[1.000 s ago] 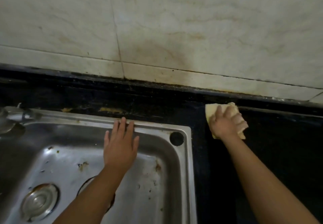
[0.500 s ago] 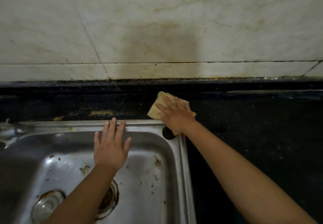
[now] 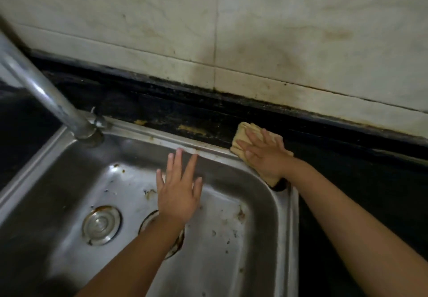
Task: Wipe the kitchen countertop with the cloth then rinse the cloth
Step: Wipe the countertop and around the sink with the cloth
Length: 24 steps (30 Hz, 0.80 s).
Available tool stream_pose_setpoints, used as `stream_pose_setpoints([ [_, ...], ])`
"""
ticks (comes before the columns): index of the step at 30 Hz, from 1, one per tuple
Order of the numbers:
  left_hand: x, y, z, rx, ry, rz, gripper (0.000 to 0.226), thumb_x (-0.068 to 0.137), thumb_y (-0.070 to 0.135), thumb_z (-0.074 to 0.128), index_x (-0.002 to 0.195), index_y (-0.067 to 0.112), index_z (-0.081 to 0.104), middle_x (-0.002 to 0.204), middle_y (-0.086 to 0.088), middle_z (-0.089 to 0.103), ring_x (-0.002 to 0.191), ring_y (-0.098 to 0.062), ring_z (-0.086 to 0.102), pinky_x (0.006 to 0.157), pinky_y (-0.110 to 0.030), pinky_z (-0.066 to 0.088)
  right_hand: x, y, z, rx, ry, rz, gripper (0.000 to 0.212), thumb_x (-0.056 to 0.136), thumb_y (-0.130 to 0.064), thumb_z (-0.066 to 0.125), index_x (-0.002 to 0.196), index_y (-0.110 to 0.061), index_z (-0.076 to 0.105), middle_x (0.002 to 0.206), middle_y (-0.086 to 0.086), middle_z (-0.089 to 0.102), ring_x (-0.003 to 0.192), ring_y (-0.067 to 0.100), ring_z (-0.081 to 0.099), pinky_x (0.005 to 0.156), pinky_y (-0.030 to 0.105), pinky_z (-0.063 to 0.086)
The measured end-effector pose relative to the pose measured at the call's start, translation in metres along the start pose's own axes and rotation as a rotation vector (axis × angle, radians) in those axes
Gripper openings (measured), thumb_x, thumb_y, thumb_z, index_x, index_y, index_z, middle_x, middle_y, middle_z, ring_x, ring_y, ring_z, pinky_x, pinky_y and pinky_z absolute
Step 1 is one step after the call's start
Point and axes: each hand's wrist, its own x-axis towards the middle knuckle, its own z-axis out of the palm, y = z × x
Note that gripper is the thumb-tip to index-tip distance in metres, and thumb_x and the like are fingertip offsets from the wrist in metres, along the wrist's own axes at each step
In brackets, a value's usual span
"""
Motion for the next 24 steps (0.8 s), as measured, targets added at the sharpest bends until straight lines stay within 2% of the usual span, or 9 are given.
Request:
stream_pose_setpoints([
  [3,-0.012,-0.014,-0.003,-0.038,0.043,-0.132,0.074,0.078,0.051,0.004,0.142,0.023,0.027,0.154,-0.010,0.011,0.133,-0.014,-0.008,0.111,-0.050,0.007,0.045,-0.050,-0.011,-0.093,-0.023,-0.152,0.045,0.101,-0.038,0.012,0.146,-0.038,0.006,0.155,-0.010,-0.019,0.141,0.023,-0.022,0.113,0.044,-0.014],
  [8,-0.009,-0.032,-0.017,-0.008,0.037,-0.227,0.077,0.076,0.053,-0.001,0.144,0.026,0.019,0.155,-0.006,0.003,0.132,-0.008,-0.015,0.113,-0.042,-0.001,0.102,-0.124,-0.010,-0.197,-0.016,-0.320,0.045,0.100,-0.039,0.008,0.145,-0.041,0.011,0.156,-0.009,-0.015,0.142,0.025,-0.019,0.113,0.046,-0.013],
  [11,0.007,-0.038,-0.025,0.008,0.038,-0.270,0.067,0.083,0.044,0.012,0.146,0.021,0.017,0.156,-0.006,0.003,0.141,-0.016,-0.008,0.114,-0.040,0.000,0.100,-0.115,-0.001,-0.205,0.013,-0.368,0.046,0.101,-0.037,0.008,0.147,-0.037,0.008,0.156,-0.010,-0.014,0.143,0.022,-0.018,0.114,0.043,-0.012],
  [14,0.028,-0.036,-0.030,0.027,0.009,-0.262,0.064,0.087,0.041,0.012,0.147,0.018,0.012,0.156,-0.004,0.001,0.143,-0.019,-0.006,0.114,-0.040,0.001,0.073,-0.064,0.010,-0.146,0.005,-0.358,0.048,0.099,-0.041,0.007,0.146,-0.037,-0.004,0.149,-0.020,-0.022,0.141,0.014,-0.021,0.113,0.034,-0.015],
  [16,0.041,-0.035,-0.029,0.049,-0.018,-0.262,0.054,0.097,0.037,0.014,0.147,0.017,0.008,0.156,-0.003,-0.002,0.143,-0.018,-0.008,0.114,-0.039,0.000,0.051,-0.031,0.012,-0.160,-0.020,-0.342,0.055,0.085,-0.064,-0.011,0.135,-0.044,-0.020,0.132,-0.026,-0.036,0.135,0.006,-0.029,0.108,0.027,-0.019],
  [17,0.046,-0.035,-0.028,0.061,-0.029,-0.265,0.052,0.099,0.034,0.017,0.147,0.017,0.005,0.156,-0.002,-0.004,0.142,-0.017,-0.008,0.114,-0.038,-0.001,0.043,-0.023,0.009,-0.158,-0.038,-0.330,0.066,0.068,-0.076,-0.023,0.126,-0.047,-0.027,0.127,-0.027,-0.040,0.130,0.002,-0.032,0.105,0.024,-0.020],
  [19,0.052,-0.036,-0.028,0.090,-0.022,-0.257,0.052,0.100,0.033,0.018,0.147,0.017,0.002,0.156,-0.001,-0.006,0.142,-0.015,-0.009,0.114,-0.035,-0.005,0.043,-0.021,0.002,-0.172,-0.046,-0.297,0.079,0.050,-0.082,-0.028,0.119,-0.044,-0.032,0.128,-0.024,-0.040,0.124,-0.001,-0.033,0.103,0.023,-0.021],
  [22,0.057,-0.039,-0.031,0.120,-0.022,-0.199,0.052,0.100,0.032,0.016,0.146,0.018,-0.002,0.156,-0.002,-0.008,0.142,-0.015,-0.010,0.113,-0.033,-0.009,0.070,-0.048,-0.009,-0.234,0.021,-0.303,0.058,0.090,-0.058,-0.005,0.139,-0.031,-0.022,0.149,-0.013,-0.028,0.136,0.007,-0.027,0.109,0.027,-0.019],
  [24,0.056,-0.042,-0.033,0.134,-0.055,-0.188,0.052,0.100,0.031,0.015,0.146,0.017,-0.004,0.155,-0.001,-0.010,0.142,-0.014,-0.011,0.113,-0.032,-0.011,0.094,-0.081,-0.015,-0.229,0.026,-0.333,0.050,0.100,-0.037,0.008,0.146,-0.027,-0.010,0.154,-0.008,-0.019,0.142,0.013,-0.020,0.113,0.032,-0.014],
])
